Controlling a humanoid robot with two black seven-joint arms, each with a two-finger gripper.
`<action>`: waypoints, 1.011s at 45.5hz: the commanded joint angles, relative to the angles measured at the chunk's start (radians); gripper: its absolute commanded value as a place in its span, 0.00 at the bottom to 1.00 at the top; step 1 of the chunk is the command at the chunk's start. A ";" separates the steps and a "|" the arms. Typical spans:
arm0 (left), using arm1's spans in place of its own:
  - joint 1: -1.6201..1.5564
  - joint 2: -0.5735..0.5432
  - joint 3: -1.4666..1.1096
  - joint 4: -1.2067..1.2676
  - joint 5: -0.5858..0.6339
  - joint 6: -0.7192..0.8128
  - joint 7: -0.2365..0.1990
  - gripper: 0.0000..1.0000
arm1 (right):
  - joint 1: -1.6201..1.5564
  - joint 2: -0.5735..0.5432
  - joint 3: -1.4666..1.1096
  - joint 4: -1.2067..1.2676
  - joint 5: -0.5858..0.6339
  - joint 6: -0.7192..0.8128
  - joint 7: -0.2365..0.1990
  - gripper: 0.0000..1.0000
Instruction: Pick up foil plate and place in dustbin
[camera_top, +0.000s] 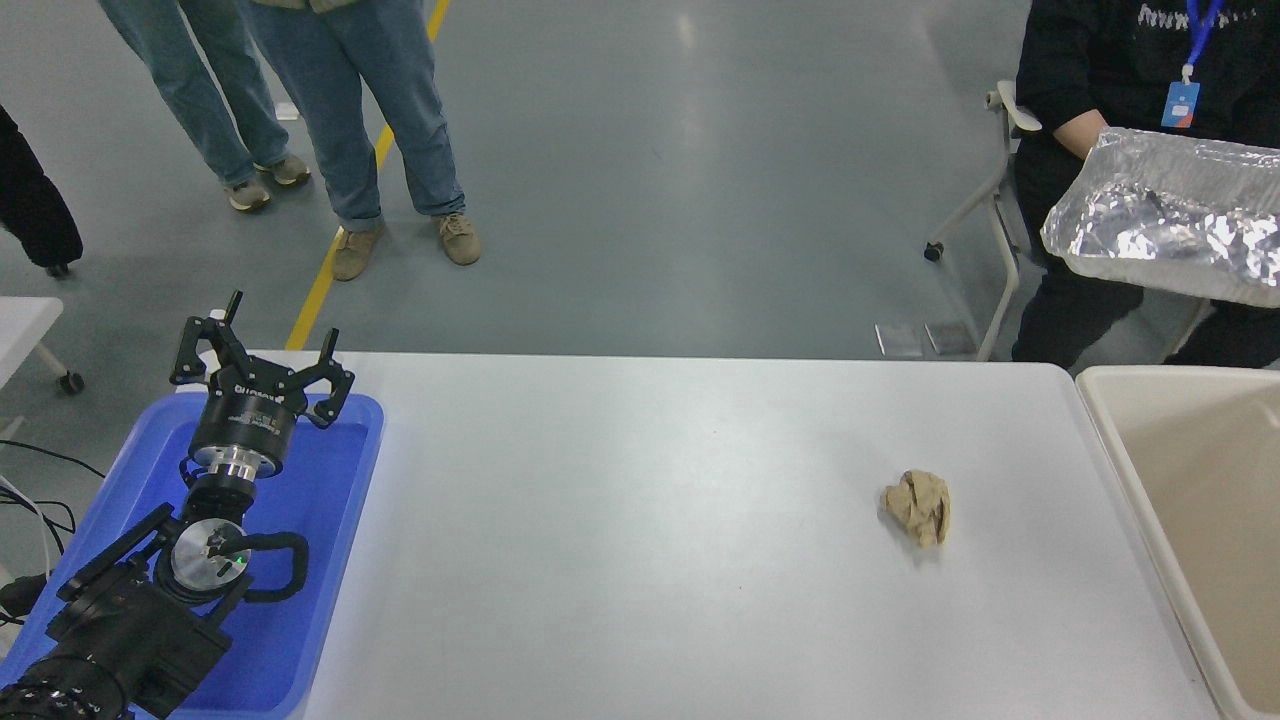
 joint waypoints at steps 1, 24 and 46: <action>0.000 0.000 0.000 0.000 0.000 0.000 0.000 1.00 | -0.341 -0.043 0.125 -0.266 -0.004 -0.093 0.001 0.00; 0.000 0.000 0.000 0.000 0.000 0.000 0.000 1.00 | -0.968 0.026 0.507 -0.677 -0.006 -0.113 0.003 0.00; 0.000 0.000 0.000 0.000 0.000 0.000 0.000 1.00 | -1.096 0.100 0.617 -0.745 -0.006 -0.113 0.003 0.00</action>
